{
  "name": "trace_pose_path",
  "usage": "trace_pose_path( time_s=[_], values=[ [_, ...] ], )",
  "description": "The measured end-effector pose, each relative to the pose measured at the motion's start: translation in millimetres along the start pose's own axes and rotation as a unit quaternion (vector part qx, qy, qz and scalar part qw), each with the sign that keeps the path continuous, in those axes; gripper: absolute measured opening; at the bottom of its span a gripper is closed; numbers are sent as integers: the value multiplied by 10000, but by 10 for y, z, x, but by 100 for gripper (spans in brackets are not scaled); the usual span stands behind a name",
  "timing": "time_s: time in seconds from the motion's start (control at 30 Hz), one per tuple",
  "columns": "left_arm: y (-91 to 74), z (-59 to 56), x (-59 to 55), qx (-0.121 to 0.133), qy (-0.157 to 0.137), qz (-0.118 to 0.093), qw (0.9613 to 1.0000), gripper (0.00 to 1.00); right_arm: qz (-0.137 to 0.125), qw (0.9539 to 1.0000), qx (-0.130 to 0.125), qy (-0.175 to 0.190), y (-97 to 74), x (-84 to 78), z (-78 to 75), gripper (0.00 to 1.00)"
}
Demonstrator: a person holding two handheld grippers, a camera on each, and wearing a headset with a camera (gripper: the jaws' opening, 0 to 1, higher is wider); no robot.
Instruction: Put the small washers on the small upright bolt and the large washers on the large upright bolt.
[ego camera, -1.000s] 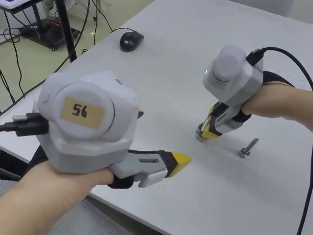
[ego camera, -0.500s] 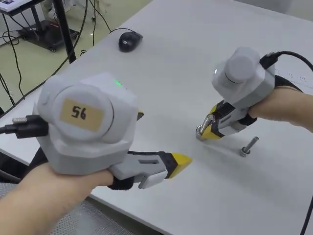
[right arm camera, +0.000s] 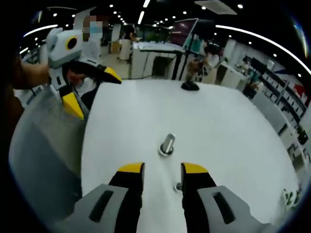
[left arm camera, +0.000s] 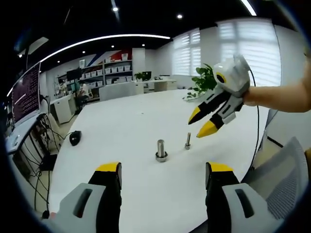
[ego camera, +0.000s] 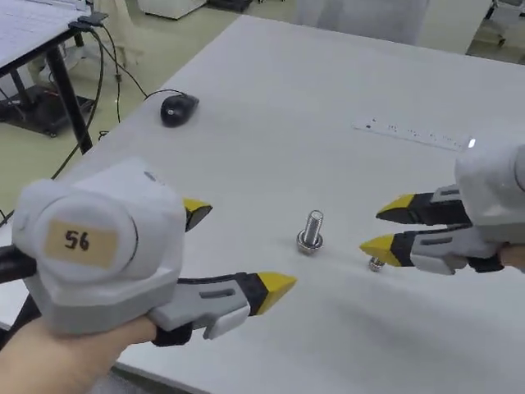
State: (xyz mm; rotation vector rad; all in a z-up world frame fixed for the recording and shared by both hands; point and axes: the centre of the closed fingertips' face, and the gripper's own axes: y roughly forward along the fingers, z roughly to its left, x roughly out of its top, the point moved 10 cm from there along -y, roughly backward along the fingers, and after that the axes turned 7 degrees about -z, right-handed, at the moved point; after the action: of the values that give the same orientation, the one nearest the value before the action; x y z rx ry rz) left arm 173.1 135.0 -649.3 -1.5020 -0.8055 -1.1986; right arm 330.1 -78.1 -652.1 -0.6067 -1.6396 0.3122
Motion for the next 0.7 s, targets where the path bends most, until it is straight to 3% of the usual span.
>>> trace_pose_path(
  time_s=[0.03, 0.07, 0.1, 0.17, 0.23, 0.3, 0.37, 0.43, 0.5, 0.53, 0.6, 0.7],
  values=[
    [-2, -1, -1, -4, 5, 7, 10000, 70, -72, 9999, -65, 56, -24, -20, 17, 32],
    [-6, -3, -5, -20, 36, -1, 10000, 70, -377, 9977, -353, 429, -99, -164, 39, 34],
    [-9, -4, -11, -32, 60, 16, 10000, 70, -479, 9954, -470, 690, -134, -240, 62, 38],
    [-14, -5, -27, -53, 104, 69, 9999, 69, -584, 9889, -904, 1023, -242, -401, 153, 42],
    [-13, -8, -48, -96, 98, 148, 9998, 70, -687, 9814, -1047, 1455, -316, -534, 269, 47],
    [-6, -14, -57, -149, 118, 166, 9997, 69, -788, 9742, -1322, 1649, -390, -633, 331, 51],
    [-3, -10, -65, -133, 143, 160, 9997, 70, -867, 9638, -1566, 1976, -430, -681, 398, 54],
    [-4, 0, -79, -126, 135, 155, 9997, 70, -989, 9587, -1759, 2002, -445, -696, 429, 58],
    [-7, 18, -97, -99, 155, 206, 9996, 70, -1070, 9486, -1934, 2266, -453, -706, 478, 65],
    [-9, 25, -100, -97, 156, 219, 9996, 69, -1006, 9465, -1895, 2410, -459, -698, 492, 69],
    [-20, 31, -98, -86, 156, 243, 9995, 69, -1012, 9476, -1928, 2339, -488, -664, 479, 70],
    [-30, 39, -88, -155, 153, 209, 9995, 69, -1311, 9409, -1985, 2411, -527, -601, 490, 71]
  ],
)
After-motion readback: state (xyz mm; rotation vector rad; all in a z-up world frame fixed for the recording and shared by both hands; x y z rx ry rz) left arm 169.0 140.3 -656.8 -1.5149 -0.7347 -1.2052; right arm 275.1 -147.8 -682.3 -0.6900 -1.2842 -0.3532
